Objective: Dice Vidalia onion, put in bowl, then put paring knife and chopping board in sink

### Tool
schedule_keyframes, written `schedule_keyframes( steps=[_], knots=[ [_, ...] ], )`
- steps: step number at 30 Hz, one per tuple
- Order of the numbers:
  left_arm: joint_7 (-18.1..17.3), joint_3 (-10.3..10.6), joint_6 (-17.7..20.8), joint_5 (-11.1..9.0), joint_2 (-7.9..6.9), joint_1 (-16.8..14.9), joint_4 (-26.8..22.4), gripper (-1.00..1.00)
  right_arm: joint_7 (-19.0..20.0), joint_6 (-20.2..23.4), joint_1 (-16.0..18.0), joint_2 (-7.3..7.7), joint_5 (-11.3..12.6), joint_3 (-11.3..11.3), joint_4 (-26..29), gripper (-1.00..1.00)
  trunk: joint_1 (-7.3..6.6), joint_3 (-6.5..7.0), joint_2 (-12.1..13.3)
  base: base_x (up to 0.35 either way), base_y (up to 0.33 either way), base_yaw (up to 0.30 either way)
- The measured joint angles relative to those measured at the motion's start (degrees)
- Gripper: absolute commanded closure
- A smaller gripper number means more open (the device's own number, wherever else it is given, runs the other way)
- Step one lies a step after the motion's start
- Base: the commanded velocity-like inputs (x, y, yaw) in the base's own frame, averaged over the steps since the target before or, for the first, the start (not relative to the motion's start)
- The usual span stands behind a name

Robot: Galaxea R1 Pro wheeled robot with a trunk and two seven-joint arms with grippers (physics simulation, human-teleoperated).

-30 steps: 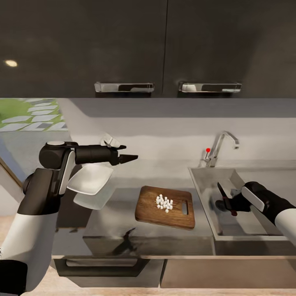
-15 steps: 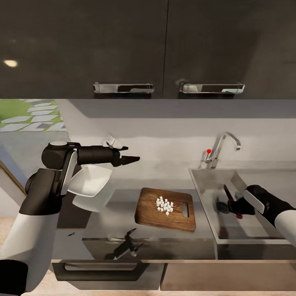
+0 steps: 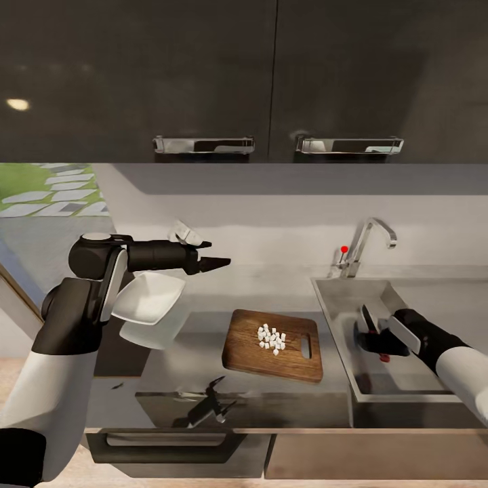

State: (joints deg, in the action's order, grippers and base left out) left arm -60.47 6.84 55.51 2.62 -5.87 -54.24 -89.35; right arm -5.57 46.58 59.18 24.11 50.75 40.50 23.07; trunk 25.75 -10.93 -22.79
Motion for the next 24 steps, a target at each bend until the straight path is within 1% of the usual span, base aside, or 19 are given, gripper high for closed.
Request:
schedule_keyframes(
  steps=[8,23,24],
  knots=[
    [-0.13,0.41,0.25,0.0,0.0,0.0,0.0,-1.0,-0.28,-0.85,0.0,-0.92,0.02,-0.06,-0.43,1.0,0.0,0.0,0.0,0.0,0.0,0.0],
    [-0.34,0.61,0.52,0.0,0.05,0.0,0.0,-1.0,-0.31,-0.86,0.02,-1.23,0.01,-0.07,-0.54,1.0,0.0,0.0,0.0,0.0,0.0,0.0],
    [-0.34,0.61,0.52,0.0,0.06,0.0,0.0,-1.0,-0.3,-0.86,0.03,-1.23,0.01,-0.07,-0.54,1.0,0.22,-0.17,-0.38,0.0,0.0,0.0]
  ],
)
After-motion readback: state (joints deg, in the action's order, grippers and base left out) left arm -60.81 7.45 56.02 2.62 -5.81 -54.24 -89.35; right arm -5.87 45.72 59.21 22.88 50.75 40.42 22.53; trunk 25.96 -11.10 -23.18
